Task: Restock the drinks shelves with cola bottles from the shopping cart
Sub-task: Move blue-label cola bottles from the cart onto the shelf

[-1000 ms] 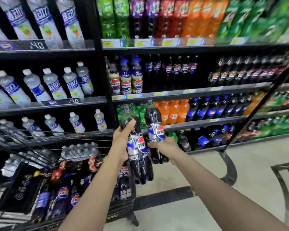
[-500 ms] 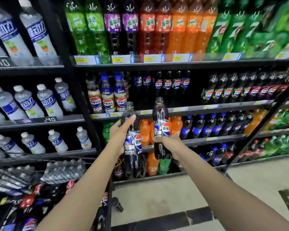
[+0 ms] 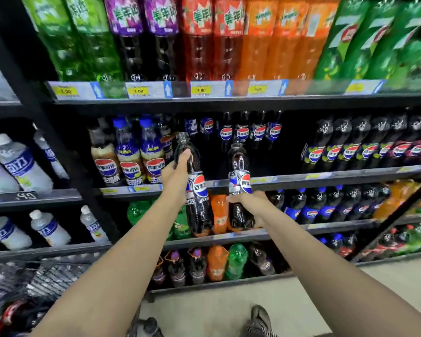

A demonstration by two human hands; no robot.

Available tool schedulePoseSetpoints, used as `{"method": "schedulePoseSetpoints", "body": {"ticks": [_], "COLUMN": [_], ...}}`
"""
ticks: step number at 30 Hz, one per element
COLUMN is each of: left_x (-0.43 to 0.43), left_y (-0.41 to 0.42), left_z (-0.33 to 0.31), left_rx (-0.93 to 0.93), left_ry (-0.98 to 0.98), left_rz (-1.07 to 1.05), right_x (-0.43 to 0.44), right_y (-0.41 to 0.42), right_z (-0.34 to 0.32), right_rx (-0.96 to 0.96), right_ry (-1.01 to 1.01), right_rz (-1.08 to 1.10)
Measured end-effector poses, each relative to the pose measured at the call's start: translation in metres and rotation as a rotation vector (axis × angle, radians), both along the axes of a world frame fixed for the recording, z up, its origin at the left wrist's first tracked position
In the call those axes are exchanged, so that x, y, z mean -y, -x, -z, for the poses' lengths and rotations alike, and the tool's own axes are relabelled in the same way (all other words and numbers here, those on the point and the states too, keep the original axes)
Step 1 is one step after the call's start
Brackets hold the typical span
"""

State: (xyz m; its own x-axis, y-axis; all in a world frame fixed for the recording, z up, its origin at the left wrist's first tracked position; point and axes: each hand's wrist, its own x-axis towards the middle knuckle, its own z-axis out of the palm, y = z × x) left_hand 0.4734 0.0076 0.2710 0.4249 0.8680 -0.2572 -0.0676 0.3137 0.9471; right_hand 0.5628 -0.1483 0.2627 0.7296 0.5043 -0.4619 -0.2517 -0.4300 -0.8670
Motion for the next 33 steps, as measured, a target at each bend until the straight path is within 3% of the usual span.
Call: {"method": "schedulePoseSetpoints", "body": {"ticks": [5, 9, 12, 25, 33], "left_x": [-0.033, -0.044, -0.042, -0.058, -0.079], "left_y": [-0.054, -0.086, -0.095, -0.118, -0.126], "left_z": [0.002, -0.007, -0.011, -0.007, 0.007], "left_rx": [0.028, 0.052, -0.007, 0.024, 0.02], "left_ry": [-0.087, -0.018, -0.068, -0.243, -0.466], "left_rz": [0.003, -0.038, -0.083, -0.154, -0.044], "right_x": [-0.027, -0.049, -0.059, -0.074, -0.09], "right_y": [-0.059, -0.1, -0.121, -0.145, -0.162], "right_z": [-0.005, -0.014, -0.019, -0.001, 0.01], "right_rx": [0.044, 0.024, 0.017, 0.037, 0.088], "right_ry": [0.001, -0.013, -0.004, -0.084, -0.217], "right_rz": [-0.079, -0.161, -0.225, -0.273, -0.265]}}
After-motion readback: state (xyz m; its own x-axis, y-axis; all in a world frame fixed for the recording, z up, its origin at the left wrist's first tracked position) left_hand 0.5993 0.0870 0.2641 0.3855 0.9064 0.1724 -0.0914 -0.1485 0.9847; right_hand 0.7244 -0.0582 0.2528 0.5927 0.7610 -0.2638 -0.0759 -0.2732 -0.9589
